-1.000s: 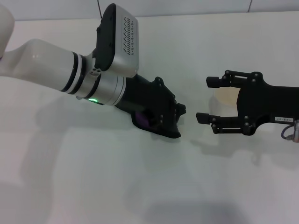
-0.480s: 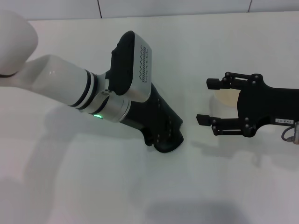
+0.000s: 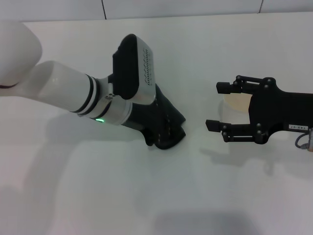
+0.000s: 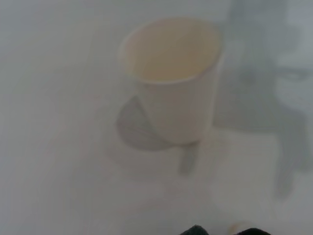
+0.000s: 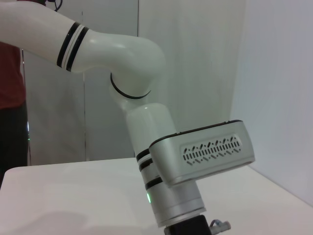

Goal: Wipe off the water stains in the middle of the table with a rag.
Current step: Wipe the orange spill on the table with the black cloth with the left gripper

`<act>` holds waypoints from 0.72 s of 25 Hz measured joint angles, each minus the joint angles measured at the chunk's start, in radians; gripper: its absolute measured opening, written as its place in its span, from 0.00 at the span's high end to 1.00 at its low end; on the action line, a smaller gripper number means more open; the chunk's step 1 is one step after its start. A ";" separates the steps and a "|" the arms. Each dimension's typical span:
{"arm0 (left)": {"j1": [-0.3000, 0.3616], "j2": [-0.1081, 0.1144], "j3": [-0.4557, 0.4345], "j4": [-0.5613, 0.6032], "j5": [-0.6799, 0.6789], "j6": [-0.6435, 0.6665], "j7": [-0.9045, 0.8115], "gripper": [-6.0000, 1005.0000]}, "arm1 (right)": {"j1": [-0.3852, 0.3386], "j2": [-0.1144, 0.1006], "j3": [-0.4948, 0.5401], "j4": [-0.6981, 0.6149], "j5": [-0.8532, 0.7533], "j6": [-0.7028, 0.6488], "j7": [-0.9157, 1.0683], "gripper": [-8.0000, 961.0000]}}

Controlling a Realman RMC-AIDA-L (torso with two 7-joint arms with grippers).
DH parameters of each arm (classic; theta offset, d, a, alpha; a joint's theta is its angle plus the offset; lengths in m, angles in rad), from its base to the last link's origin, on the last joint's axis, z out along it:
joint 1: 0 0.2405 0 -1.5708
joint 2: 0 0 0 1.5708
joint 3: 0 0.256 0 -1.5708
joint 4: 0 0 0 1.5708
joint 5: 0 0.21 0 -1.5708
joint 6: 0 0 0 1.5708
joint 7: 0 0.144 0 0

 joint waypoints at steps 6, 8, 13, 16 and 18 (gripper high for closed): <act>0.021 0.007 -0.091 -0.005 0.049 -0.017 -0.002 0.91 | 0.000 0.000 0.000 0.000 0.000 0.002 0.000 0.17; 0.028 0.007 -0.124 -0.004 0.073 -0.012 -0.002 0.91 | 0.001 0.000 0.000 0.001 0.000 0.003 0.000 0.17; 0.053 0.009 -0.172 0.007 0.089 -0.005 0.003 0.91 | 0.001 0.000 0.004 0.001 0.000 0.002 -0.001 0.17; 0.073 0.010 -0.207 0.019 0.097 0.014 0.008 0.91 | 0.001 0.000 0.008 0.005 0.000 -0.001 -0.001 0.17; 0.100 0.013 -0.230 0.043 0.097 0.034 0.011 0.91 | 0.004 0.000 0.007 0.010 0.001 -0.001 -0.002 0.17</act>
